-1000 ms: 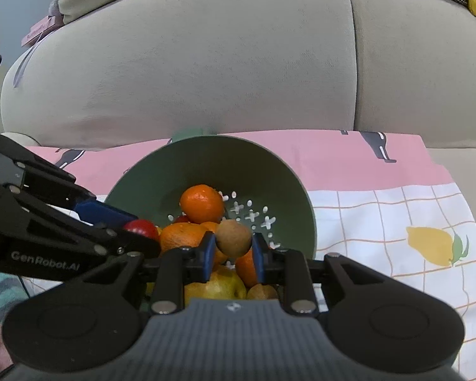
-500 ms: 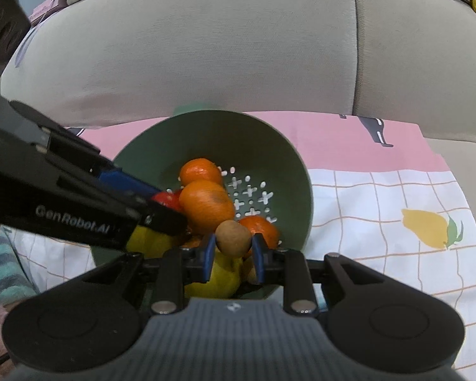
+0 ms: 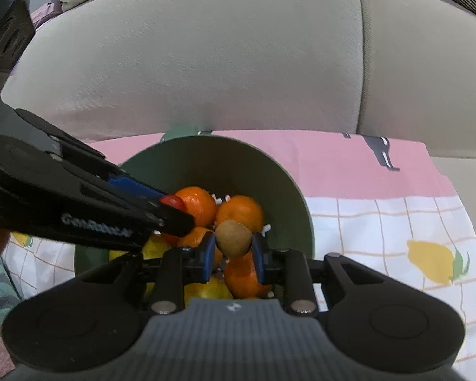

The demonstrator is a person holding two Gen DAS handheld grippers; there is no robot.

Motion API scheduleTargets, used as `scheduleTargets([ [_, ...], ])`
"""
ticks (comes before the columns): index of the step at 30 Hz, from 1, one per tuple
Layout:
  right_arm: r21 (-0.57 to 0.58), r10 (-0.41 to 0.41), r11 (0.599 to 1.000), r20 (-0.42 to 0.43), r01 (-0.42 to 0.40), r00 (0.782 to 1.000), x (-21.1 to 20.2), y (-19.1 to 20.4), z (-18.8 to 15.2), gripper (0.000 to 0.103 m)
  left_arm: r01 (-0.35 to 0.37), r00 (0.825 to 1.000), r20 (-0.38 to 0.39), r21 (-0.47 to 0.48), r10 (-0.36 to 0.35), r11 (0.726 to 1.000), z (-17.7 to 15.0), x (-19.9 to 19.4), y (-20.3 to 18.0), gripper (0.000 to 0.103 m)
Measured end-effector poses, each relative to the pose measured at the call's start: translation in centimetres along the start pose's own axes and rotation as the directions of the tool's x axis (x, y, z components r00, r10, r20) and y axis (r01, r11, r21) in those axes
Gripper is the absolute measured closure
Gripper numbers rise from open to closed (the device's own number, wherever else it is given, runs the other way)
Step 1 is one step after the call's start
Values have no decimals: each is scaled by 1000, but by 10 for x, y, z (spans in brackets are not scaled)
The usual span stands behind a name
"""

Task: Organize fruits
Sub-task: 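Lower both tools into the colander and open them to release the fruits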

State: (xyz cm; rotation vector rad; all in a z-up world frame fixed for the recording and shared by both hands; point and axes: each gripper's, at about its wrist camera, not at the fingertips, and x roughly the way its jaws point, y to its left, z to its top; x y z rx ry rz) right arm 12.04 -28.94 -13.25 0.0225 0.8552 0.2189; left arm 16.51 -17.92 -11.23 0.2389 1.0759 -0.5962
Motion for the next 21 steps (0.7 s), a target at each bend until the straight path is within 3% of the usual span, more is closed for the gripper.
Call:
scheduleTargets([
  [6,-20,12,1000,-25,-12,1000,15,2,3,81,-27,999,-29,-34,26,999,-2,4,20,71],
  [21,-27,6,1000,-52,-7,999,28,7,2,80,-51,999,-4,-2,51,999,-7,20,21,67],
])
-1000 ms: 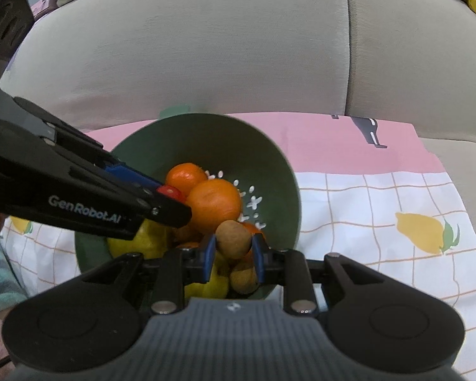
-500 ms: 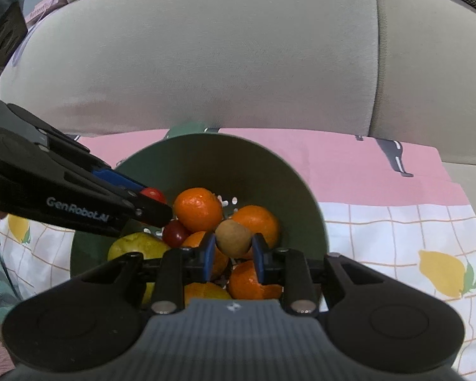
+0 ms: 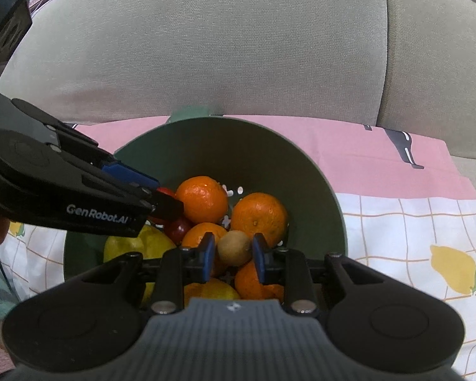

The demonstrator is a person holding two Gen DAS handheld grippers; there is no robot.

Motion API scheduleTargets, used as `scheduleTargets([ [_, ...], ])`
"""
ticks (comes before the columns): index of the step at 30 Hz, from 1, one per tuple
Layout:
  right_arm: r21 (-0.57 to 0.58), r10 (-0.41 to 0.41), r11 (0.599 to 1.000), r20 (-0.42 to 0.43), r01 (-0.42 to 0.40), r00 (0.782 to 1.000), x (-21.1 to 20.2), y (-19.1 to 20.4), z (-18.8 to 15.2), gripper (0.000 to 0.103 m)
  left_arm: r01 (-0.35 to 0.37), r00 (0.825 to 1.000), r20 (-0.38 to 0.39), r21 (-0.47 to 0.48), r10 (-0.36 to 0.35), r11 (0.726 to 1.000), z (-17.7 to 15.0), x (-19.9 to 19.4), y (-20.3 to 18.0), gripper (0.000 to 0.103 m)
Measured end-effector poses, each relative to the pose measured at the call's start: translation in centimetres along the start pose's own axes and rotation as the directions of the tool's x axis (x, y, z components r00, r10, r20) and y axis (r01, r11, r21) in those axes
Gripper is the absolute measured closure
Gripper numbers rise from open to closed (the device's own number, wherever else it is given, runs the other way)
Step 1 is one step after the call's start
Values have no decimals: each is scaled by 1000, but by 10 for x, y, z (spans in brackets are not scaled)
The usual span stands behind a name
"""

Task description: Organize fruits

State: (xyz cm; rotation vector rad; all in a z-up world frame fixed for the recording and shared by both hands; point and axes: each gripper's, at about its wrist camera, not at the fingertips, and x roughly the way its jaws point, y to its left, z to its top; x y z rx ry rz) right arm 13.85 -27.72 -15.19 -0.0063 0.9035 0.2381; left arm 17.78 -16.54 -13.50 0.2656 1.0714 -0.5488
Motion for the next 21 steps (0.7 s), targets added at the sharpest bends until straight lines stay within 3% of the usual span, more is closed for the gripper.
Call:
scheduleTargets([
  [3,-1,-4,1000,4,4,1000,-2,1,1,77,6,1000,5,15,-6,1000,0,-3,-1,59],
  [4,0,-7,1000,6,7,1000,-2,1,1,71,6,1000,10,17,-6,1000,0,-6,0,57],
  [8,-1,-17,1000,25,17,1000,-9,4,3,63,3,999,47,-1,-3,1000,-1,-21,5,56],
  [10,-3,-33,999,44,33,999,-15,6,4,44,-8,996,91,-26,10,1000,-1,-34,9,56],
  [12,1,-42,999,68,42,997,-24,8,7,34,5,992,123,-43,1,999,0,-48,14,54],
  [17,23,-48,999,130,45,990,-54,13,17,23,-43,975,218,-52,54,998,0,-88,16,45],
  [21,32,-49,999,184,44,982,-85,21,22,15,-75,950,302,-45,85,996,-8,-124,13,37],
])
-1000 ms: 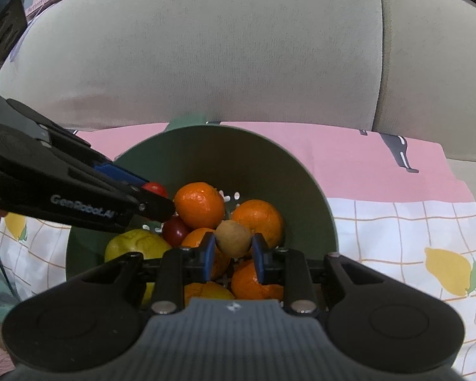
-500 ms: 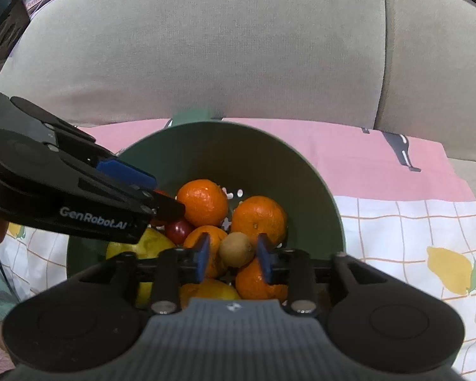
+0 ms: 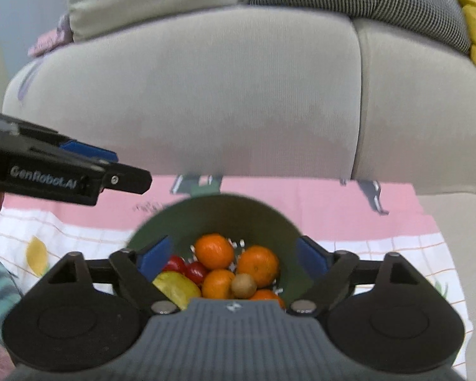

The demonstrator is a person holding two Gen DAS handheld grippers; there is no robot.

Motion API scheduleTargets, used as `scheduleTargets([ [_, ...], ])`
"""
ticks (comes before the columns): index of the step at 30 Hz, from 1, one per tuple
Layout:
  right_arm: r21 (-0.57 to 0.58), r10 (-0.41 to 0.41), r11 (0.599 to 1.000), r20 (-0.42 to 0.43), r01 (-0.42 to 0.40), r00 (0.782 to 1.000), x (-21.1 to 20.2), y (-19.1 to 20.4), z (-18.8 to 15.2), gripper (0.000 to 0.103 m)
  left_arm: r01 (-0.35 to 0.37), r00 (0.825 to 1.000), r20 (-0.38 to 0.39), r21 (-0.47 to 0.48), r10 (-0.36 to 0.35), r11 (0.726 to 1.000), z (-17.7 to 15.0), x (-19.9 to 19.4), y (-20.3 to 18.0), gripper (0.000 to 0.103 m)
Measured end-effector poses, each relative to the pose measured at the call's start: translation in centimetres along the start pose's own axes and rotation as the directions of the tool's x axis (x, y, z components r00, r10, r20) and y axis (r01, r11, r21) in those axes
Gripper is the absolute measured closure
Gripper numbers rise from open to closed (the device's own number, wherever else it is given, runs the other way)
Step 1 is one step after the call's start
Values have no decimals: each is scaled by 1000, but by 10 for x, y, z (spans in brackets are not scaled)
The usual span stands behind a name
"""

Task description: Organize fruits

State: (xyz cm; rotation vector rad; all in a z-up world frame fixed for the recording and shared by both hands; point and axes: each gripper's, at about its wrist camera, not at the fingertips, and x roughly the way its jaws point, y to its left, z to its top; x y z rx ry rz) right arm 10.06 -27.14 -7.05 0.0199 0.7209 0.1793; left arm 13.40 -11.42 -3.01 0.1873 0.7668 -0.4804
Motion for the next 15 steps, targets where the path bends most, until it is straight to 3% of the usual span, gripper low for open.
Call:
scheduleTargets([
  [6,13,19,1000,64,-20,998,-51,14,9,9,-117,982,152,29,112,993,-7,-58,-7,13],
  [11,-4,14,1000,85,-14,996,-78,32,4,6,-217,956,209,26,207,976,-18,-92,-7,10],
  [15,-27,-14,999,86,17,996,-94,48,-11,4,-252,943,223,-6,247,968,-34,-114,-6,10],
])
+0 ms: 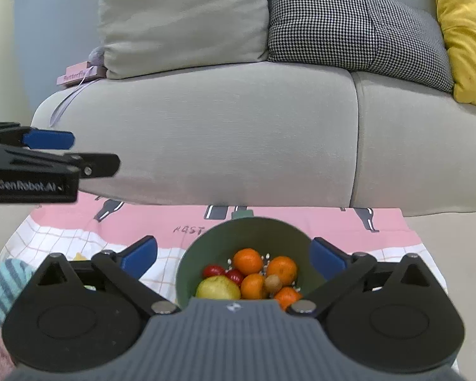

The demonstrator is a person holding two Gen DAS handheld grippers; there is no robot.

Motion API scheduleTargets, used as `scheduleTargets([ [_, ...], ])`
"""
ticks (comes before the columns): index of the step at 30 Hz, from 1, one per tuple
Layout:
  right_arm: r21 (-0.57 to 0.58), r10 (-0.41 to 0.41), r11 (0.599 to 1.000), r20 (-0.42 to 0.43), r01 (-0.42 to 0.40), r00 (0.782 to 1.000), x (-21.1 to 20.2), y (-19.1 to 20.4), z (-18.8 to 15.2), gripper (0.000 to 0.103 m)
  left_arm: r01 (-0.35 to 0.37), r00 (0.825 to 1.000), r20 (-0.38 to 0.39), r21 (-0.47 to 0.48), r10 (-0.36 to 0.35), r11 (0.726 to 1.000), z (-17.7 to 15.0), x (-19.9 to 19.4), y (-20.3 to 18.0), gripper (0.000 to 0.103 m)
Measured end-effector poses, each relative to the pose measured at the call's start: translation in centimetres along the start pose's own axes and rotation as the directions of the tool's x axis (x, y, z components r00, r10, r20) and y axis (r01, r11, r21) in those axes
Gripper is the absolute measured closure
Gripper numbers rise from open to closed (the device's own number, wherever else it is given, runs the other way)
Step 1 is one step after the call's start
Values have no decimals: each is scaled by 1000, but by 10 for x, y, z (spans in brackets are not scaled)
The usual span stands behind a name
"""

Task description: Organize fruits

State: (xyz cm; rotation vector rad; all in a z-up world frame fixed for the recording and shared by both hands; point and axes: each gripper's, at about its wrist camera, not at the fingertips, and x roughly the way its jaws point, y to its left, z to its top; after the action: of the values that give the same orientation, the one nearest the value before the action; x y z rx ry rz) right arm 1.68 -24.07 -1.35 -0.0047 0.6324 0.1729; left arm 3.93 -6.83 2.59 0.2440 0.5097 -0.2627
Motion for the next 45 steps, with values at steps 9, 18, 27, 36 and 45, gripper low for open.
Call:
scheduleTargets([
  [9,5,-33,999,-55,34,998,-12,22,-38,4,-123,992,-16,-56,122,991,-43,-30,8,8],
  [18,-55,-54,997,-103,48,993,-2,35,-53,4,-130,977,-186,-144,102,981,-67,-17,15,8],
  [27,-34,-39,999,-147,34,988,12,31,-60,4,-121,961,-263,-110,88,987,-88,-6,4,8],
  [36,-26,-11,1000,-218,5,976,27,31,-65,4,-125,951,-297,-102,89,987,-90,-1,0,8],
  [45,-20,-3,1000,-204,-1,979,25,30,-64,4,-133,947,-306,-92,99,987,-90,1,0,8],
])
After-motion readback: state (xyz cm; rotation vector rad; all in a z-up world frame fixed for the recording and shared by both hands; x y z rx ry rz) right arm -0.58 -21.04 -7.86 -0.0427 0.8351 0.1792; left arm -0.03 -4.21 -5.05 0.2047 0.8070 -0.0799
